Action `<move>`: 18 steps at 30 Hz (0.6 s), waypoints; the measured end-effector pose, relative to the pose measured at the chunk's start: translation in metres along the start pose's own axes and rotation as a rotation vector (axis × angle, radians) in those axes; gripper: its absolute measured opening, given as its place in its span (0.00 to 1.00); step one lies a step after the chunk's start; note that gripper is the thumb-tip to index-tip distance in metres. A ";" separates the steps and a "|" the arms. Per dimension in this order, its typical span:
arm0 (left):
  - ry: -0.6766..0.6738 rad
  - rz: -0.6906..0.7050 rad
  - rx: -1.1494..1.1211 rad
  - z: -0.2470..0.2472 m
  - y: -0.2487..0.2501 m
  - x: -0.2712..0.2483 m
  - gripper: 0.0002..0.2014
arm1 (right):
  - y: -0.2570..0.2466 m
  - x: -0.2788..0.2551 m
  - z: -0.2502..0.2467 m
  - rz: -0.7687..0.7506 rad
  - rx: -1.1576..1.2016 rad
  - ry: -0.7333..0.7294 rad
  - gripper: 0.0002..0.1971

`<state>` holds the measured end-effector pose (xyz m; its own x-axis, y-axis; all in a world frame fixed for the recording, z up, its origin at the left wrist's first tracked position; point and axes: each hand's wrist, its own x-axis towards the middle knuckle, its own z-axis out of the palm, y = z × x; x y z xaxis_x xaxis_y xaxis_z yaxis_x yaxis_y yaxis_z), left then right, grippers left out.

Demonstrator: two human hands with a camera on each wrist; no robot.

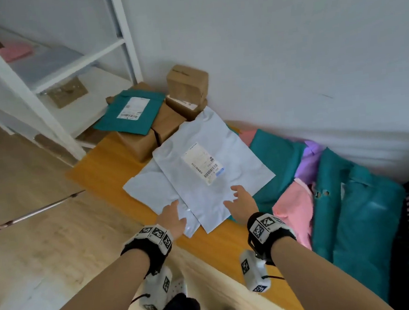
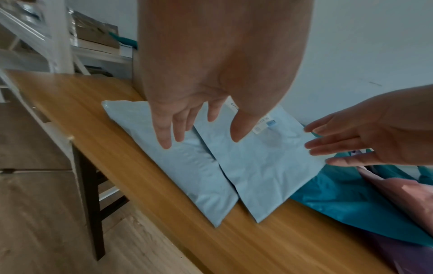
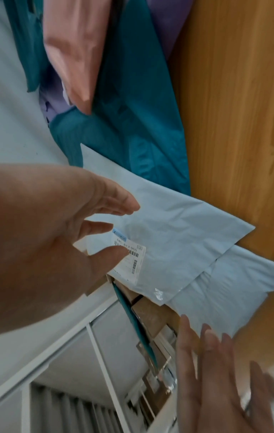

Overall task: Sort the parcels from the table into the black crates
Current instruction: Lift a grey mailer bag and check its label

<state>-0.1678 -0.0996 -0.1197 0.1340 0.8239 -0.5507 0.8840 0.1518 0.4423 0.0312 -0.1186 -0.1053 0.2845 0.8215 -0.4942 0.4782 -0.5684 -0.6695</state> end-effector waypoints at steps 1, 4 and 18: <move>-0.004 0.023 0.009 -0.008 -0.003 0.008 0.30 | -0.006 0.003 0.004 0.017 0.009 0.019 0.27; -0.006 0.098 0.065 -0.029 -0.010 0.031 0.32 | -0.019 0.011 0.012 0.043 0.008 0.063 0.27; 0.048 0.496 0.408 -0.080 0.071 0.111 0.31 | -0.029 0.046 -0.028 0.007 -0.045 0.270 0.29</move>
<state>-0.1265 0.0465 -0.0926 0.5590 0.7677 -0.3131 0.8226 -0.4661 0.3258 0.0535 -0.0627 -0.0933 0.4964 0.8035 -0.3285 0.5102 -0.5762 -0.6385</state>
